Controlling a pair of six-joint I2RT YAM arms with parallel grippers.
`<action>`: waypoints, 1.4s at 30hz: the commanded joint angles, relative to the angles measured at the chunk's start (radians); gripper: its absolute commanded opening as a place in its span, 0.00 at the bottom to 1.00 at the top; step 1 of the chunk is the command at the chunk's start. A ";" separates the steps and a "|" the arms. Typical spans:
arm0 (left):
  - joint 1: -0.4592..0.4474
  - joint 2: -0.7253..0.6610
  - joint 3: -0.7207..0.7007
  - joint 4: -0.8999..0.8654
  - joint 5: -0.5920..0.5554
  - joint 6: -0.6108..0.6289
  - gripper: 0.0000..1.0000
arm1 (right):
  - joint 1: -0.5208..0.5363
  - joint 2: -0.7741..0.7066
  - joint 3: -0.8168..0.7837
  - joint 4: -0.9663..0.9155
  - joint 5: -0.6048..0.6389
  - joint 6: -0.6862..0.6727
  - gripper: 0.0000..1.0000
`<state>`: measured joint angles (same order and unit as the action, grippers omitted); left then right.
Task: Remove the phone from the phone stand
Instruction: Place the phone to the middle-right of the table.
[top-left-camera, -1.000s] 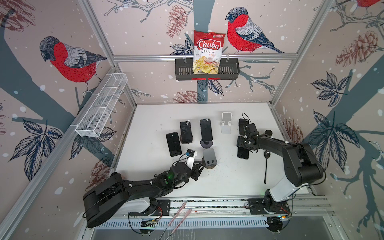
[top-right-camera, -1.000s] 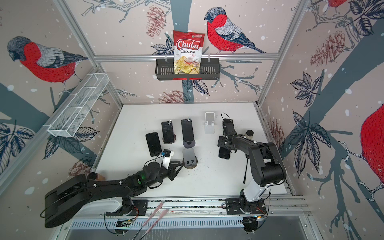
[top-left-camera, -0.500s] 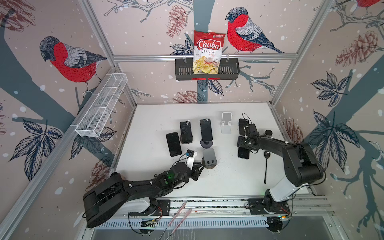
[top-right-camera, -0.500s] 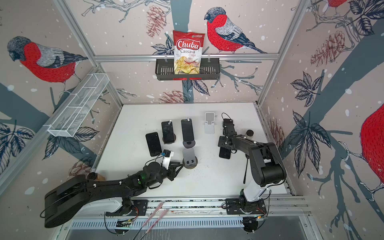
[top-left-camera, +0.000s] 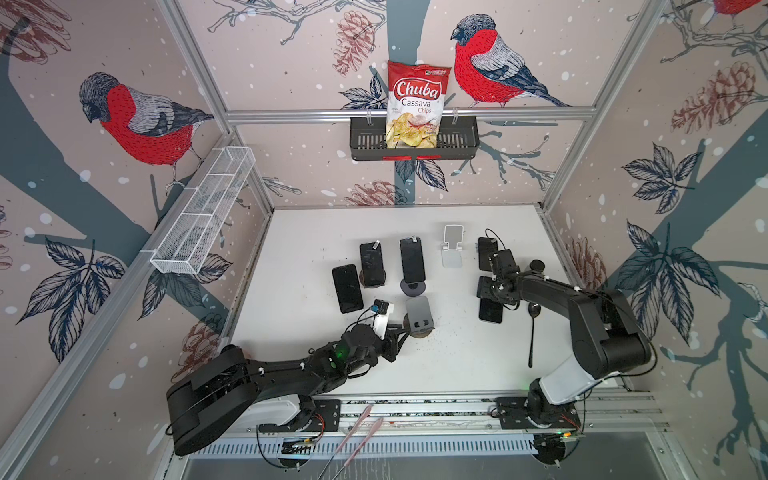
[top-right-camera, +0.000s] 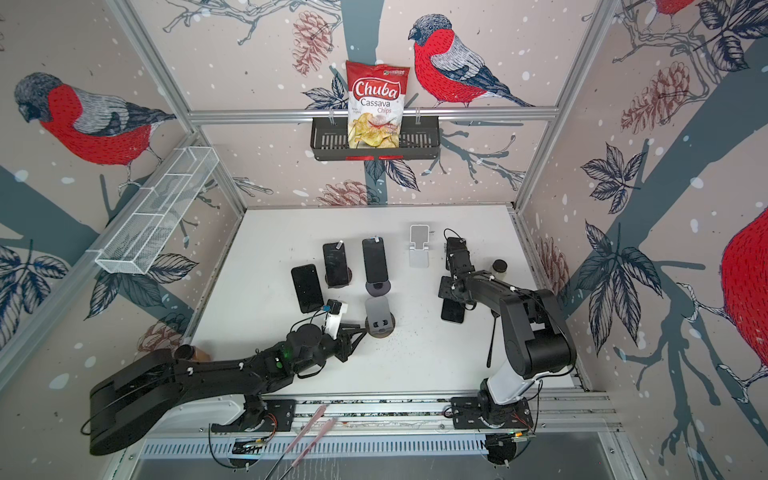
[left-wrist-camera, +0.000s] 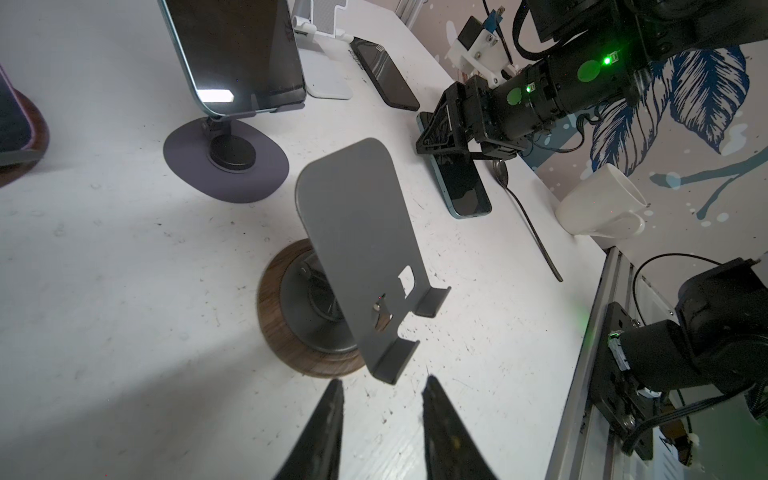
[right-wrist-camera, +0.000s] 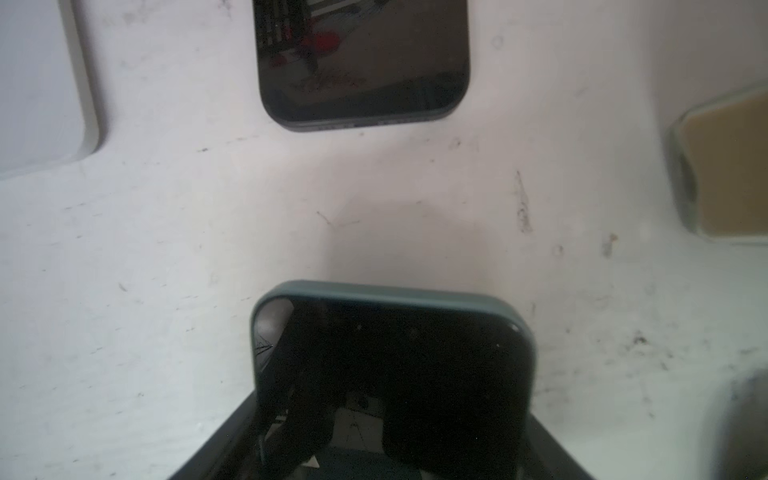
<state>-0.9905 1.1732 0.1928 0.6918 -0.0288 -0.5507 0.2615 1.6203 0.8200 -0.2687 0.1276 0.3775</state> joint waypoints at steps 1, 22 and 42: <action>0.000 -0.001 0.003 0.015 0.003 -0.001 0.33 | 0.002 0.012 -0.001 -0.002 0.027 0.014 0.65; 0.000 0.002 0.002 0.020 0.001 -0.007 0.33 | 0.010 0.098 0.025 0.013 0.022 -0.005 0.66; -0.001 0.005 0.004 0.020 0.009 -0.003 0.33 | 0.054 0.148 0.070 -0.039 0.042 0.000 0.72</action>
<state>-0.9905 1.1770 0.1928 0.6922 -0.0261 -0.5529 0.3084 1.7466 0.8967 -0.1600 0.2031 0.3733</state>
